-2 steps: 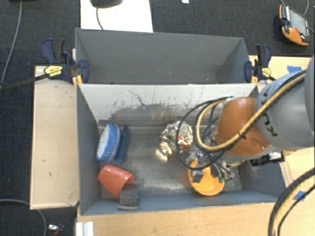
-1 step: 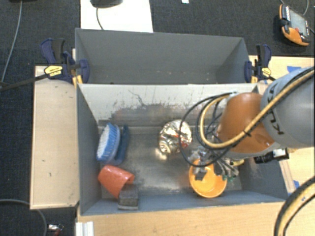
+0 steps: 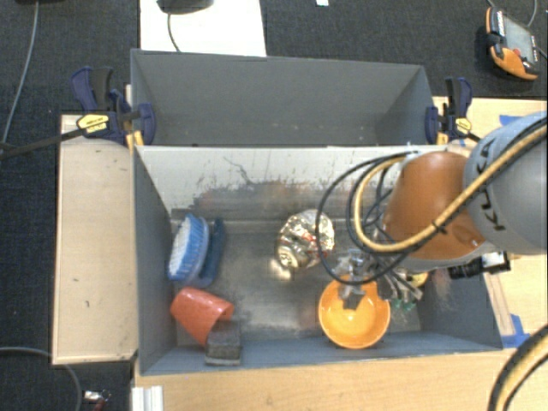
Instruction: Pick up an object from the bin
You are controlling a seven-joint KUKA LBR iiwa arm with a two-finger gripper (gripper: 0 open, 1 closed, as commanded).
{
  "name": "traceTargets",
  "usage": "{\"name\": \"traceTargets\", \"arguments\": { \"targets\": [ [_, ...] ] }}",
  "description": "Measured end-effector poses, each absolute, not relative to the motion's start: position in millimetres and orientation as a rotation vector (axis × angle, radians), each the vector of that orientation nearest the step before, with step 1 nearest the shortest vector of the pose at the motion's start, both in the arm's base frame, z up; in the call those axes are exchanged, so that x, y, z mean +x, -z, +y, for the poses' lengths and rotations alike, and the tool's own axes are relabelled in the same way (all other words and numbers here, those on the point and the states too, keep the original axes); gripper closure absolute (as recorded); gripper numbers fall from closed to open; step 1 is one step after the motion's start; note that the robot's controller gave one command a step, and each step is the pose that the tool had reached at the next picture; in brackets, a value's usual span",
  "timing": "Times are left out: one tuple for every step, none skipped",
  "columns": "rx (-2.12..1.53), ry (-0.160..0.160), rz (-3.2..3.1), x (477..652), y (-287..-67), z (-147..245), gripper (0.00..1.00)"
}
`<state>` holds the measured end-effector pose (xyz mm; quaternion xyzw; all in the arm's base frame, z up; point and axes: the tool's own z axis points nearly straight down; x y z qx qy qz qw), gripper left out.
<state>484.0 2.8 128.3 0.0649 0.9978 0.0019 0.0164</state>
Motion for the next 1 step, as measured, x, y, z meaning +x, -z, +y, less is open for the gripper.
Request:
{"name": "traceTargets", "arguments": {
  "targets": [
    [0.200,-0.007,3.099,484.6,-145.6,2.8,1.00]
  ]
}}
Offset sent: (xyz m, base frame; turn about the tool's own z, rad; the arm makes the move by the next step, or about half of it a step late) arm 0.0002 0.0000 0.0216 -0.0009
